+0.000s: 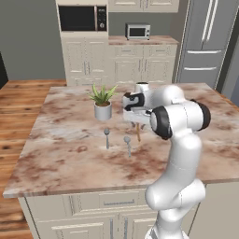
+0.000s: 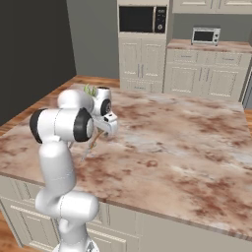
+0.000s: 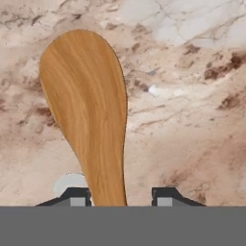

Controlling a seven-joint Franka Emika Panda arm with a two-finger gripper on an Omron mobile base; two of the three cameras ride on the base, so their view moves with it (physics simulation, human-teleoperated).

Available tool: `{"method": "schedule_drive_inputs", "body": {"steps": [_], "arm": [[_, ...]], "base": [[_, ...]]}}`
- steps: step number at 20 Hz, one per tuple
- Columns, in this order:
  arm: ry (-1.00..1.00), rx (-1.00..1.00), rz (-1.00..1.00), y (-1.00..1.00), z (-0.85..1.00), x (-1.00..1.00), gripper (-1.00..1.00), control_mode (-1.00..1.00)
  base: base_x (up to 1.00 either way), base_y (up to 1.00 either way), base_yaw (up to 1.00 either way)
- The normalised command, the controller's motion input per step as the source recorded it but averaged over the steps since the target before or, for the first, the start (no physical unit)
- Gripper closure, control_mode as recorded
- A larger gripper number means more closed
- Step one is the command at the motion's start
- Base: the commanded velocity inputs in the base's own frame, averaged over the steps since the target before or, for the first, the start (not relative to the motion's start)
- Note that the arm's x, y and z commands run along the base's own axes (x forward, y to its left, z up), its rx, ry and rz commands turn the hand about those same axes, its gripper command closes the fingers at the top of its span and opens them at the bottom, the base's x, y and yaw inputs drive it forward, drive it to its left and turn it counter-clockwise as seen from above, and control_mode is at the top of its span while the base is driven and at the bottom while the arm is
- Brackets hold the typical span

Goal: Organize the utensils by type. Pick up the wooden spoons from the counter and place them in the open cabinet. Then pick up the metallic utensils from the counter and place them in the open drawer.

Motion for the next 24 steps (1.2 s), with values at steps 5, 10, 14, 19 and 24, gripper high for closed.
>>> {"method": "schedule_drive_inputs", "body": {"steps": [5, 10, 14, 19, 24], "arm": [[-0.01, 0.0, 0.29, -0.09, 0.46, -0.39, 1.0, -1.0], [-0.16, 0.0, 0.55, -0.1, 0.29, -0.49, 1.0, -1.0], [-0.06, 0.0, 0.58, -0.1, 0.31, -0.44, 1.0, -1.0], [0.0, 0.0, 0.57, -0.03, 0.33, -0.46, 1.0, -1.0], [-0.01, 0.0, 0.49, -0.03, 0.32, -0.53, 1.0, -1.0]], "base": [[0.0, 0.0, 0.0], [0.0, 0.0, 0.0], [0.0, 0.0, 0.0], [0.0, 0.0, 0.0], [0.0, 0.0, 0.0]]}}
